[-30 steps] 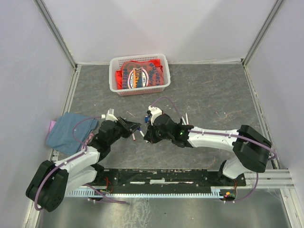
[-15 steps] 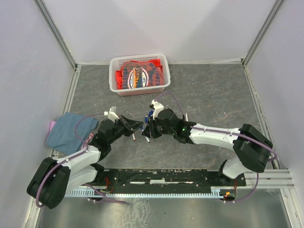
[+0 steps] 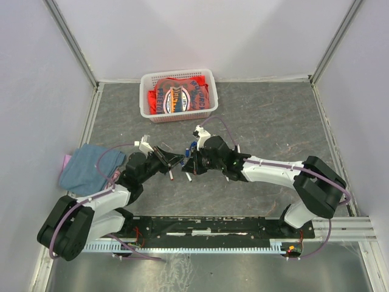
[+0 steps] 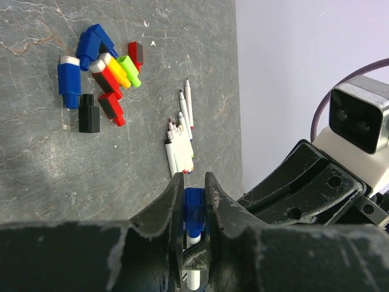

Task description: Open the pen caps

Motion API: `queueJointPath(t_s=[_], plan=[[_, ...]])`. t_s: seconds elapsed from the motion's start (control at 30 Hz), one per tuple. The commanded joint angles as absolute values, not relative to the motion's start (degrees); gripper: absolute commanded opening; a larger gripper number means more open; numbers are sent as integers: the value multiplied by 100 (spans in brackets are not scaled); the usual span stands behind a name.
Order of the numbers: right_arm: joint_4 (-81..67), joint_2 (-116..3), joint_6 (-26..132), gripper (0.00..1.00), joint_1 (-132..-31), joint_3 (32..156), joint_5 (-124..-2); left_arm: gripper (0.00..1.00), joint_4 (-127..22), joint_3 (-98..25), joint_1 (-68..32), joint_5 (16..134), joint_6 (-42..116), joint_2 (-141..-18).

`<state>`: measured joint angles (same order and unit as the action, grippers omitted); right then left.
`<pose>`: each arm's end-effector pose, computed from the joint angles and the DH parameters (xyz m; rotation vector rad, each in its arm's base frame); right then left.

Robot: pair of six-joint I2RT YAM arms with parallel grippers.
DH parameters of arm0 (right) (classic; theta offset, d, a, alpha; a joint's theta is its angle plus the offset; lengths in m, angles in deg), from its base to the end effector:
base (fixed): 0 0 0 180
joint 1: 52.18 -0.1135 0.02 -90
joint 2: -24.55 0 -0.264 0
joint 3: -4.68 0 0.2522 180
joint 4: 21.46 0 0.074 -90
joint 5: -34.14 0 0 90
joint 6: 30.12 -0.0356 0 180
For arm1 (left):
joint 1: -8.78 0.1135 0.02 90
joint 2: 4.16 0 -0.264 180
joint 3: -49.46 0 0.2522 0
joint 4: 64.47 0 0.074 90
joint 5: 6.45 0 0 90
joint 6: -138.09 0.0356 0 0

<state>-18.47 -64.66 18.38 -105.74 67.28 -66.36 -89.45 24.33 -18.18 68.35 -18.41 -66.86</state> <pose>0.1947 0.2747 0.2107 -0.3652 2.2820 1.1339 0.1781 -0.1011 0.1707 -0.4762 1.9583 -1.3525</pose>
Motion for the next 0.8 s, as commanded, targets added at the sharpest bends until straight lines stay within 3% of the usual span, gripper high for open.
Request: queueJointPath(t_s=[0.0, 0.3, 0.5, 0.77], plan=[[-1863, -6545, 2165, 1, -10540, 6794, -6432, 3, -9232, 2202, -1833, 6841, -1535, -6811], [-690, -6560, 3008, 1, -10769, 6967, -4947, 3, -7945, 1381, -1831, 8055, -1637, -7384], [-699, -6533, 3093, 1, -10822, 6823, -4718, 3, -7901, 1096, -1835, 8306, -1284, -7660], [-2919, -6389, 2166, 1, -10085, 5784, -6946, 3, -9007, 1228, -1743, 7586, -731, -7933]])
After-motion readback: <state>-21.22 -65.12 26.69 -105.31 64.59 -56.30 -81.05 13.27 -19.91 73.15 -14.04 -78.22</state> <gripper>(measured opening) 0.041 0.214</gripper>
